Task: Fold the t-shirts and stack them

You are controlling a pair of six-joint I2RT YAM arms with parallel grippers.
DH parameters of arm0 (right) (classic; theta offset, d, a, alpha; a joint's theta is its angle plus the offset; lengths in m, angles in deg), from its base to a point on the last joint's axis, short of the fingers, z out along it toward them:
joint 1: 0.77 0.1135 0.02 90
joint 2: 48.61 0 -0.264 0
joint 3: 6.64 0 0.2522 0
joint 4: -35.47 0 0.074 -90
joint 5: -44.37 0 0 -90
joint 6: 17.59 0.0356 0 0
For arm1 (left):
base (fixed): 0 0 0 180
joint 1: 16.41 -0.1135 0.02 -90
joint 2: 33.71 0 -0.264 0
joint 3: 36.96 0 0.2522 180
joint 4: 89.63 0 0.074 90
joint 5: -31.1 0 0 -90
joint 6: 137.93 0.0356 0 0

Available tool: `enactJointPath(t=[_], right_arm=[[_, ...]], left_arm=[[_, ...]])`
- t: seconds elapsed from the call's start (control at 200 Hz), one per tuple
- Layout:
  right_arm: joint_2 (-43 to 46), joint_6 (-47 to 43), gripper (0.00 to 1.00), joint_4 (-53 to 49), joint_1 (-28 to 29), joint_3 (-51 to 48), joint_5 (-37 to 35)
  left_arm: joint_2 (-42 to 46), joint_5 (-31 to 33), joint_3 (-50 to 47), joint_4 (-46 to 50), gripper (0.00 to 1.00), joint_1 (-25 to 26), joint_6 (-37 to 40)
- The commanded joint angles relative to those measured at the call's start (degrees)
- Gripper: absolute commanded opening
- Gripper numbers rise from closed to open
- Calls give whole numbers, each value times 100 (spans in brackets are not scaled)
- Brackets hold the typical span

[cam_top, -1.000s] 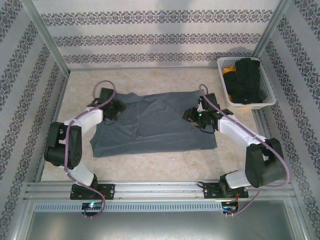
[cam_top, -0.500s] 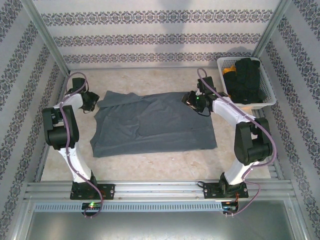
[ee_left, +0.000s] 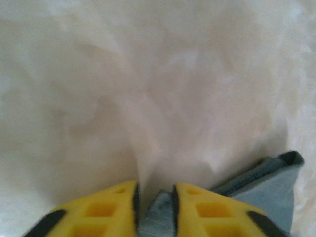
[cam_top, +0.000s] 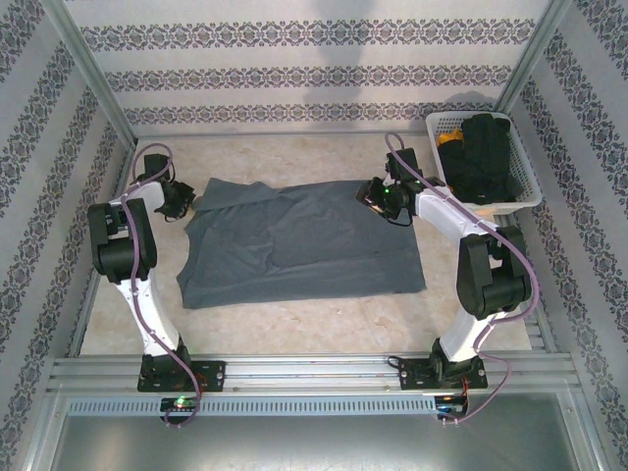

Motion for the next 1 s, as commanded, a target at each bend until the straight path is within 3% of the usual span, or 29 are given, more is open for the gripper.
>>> enactJointPath(t=[0.0, 0.135, 0.275, 0.59, 0.819, 0.994], right_arm=[[-92, -134, 43, -74, -87, 107, 4], [-204, -204, 43, -172, -156, 283, -176], [-483, -176, 43, -515, -227, 768, -731], [-1808, 319, 44, -1678, -279, 2504, -2866], [-2710, 289, 43, -1572, -627, 3419, -2984], [-3149, -290, 36, -990, -801, 3911, -2370]], left_arm=[[75, -93, -121, -355, 16, -15, 170], [272, -23, -67, -467, 0, -7, 246], [496, -98, 62, -679, 0, 37, 246], [1140, -472, -159, -1991, 0, 139, -95], [1132, -855, -407, -2570, 0, 178, -336], [1108, -896, -465, -2542, 0, 178, -363]])
